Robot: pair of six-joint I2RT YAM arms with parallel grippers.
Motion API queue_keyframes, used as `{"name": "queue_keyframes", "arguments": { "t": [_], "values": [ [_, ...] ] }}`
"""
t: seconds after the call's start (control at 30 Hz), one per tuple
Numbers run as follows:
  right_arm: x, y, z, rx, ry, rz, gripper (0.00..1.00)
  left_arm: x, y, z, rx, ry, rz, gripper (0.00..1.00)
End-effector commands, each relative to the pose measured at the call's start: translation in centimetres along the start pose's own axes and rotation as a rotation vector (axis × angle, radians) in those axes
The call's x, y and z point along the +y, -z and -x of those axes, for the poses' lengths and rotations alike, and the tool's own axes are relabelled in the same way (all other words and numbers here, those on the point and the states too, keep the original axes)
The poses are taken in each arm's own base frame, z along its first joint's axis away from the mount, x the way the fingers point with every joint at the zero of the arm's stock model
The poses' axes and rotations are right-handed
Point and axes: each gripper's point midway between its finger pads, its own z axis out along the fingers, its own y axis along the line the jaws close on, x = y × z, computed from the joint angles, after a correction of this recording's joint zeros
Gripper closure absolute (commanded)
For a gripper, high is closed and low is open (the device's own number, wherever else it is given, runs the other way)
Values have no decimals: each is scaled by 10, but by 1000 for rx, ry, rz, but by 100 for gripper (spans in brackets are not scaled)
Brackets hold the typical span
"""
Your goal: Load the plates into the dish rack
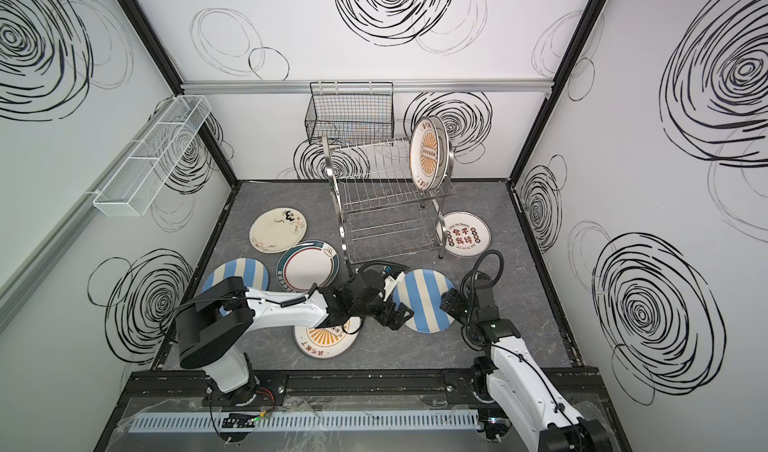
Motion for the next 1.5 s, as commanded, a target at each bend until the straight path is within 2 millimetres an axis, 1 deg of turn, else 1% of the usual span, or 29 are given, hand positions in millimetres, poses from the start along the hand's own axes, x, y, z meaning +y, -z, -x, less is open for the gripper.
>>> {"name": "queue_keyframes", "arguments": {
  "t": [0.0, 0.07, 0.3, 0.47, 0.57, 0.67, 0.8, 0.87, 1.0, 1.07, 1.17, 1.23, 1.27, 1.33, 1.4, 1.47],
  "values": [
    [-11, -4, -12, 51, -1, -37, 22, 2, -5, 7, -4, -30, 25, 4],
    [-11, -4, -12, 56, -4, -39, 22, 5, -8, 4, 7, -27, 30, 4],
    [-7, -3, -13, 69, 6, -14, 22, 7, -19, -1, 27, -24, 6, 4],
    [0, 0, -12, 76, 15, 8, 23, 9, -24, -7, 39, -21, -4, 4],
    [8, 3, -8, 73, 23, 37, 24, 9, -26, -9, 44, -20, -15, 4],
    [16, 5, -7, 75, 30, 75, 27, 6, -28, -12, 50, -21, -43, 4],
    [23, 6, -10, 90, 11, 127, 33, 1, -30, -17, 58, -23, -78, 4],
    [29, 8, -10, 97, -1, 158, 33, -2, -30, -17, 59, -36, -94, 4],
    [44, 19, 1, 66, -21, 221, 36, -4, -30, -19, 64, -49, -108, 4],
    [49, 26, 8, 38, -34, 240, 39, -5, -29, -20, 67, -50, -111, 4],
    [48, 31, 15, 1, -59, 239, 43, -7, -27, -22, 70, -48, -119, 4],
    [42, 30, 14, -5, -73, 222, 44, -8, -25, -24, 71, -46, -119, 4],
    [38, 29, 13, -4, -76, 204, 43, -8, -24, -26, 77, -43, -115, 4],
    [30, 28, 14, -11, -67, 155, 37, -2, -21, -30, 92, -34, -84, 4],
    [28, 28, 21, -34, -43, 123, 33, 6, -14, -32, 89, -7, -42, 4],
    [32, 29, 32, -65, -12, 115, 32, 13, -4, -27, 57, 2, -6, 4]
  ]
}}
